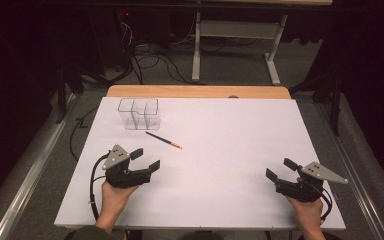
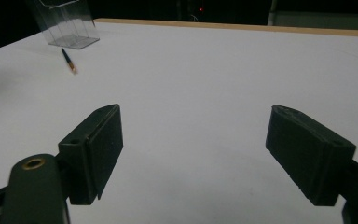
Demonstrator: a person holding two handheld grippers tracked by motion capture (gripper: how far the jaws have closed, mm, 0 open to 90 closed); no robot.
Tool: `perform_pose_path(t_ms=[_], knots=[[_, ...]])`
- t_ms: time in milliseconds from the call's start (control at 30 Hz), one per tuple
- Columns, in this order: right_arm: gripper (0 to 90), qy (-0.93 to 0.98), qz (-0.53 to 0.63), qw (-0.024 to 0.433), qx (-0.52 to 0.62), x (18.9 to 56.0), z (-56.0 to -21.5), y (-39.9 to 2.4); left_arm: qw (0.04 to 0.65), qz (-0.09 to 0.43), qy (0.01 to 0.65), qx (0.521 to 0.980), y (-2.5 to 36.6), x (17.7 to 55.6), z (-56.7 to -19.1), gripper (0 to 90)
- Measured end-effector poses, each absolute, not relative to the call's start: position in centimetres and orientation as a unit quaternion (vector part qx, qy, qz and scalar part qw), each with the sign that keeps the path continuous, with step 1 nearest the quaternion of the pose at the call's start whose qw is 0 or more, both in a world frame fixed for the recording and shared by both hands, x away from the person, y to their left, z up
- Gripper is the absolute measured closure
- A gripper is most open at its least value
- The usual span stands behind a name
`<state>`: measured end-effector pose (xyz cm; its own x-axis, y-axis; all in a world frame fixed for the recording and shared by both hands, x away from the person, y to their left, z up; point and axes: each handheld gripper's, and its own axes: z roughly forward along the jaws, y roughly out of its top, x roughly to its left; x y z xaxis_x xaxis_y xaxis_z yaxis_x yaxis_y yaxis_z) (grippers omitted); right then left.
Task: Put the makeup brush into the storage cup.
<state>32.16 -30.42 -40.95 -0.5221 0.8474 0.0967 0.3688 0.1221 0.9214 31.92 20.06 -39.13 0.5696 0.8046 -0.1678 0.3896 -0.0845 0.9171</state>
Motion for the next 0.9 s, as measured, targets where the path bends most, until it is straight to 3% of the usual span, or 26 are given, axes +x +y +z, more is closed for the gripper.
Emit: perform_pose_path(t_ms=[900], knots=[[20.9, 0.714, 0.505, 0.23, 0.427, 32.2, -41.0, -30.3, 0.528, 0.214, 0.412, 0.712, 19.8, 33.0, -36.4, 21.9]])
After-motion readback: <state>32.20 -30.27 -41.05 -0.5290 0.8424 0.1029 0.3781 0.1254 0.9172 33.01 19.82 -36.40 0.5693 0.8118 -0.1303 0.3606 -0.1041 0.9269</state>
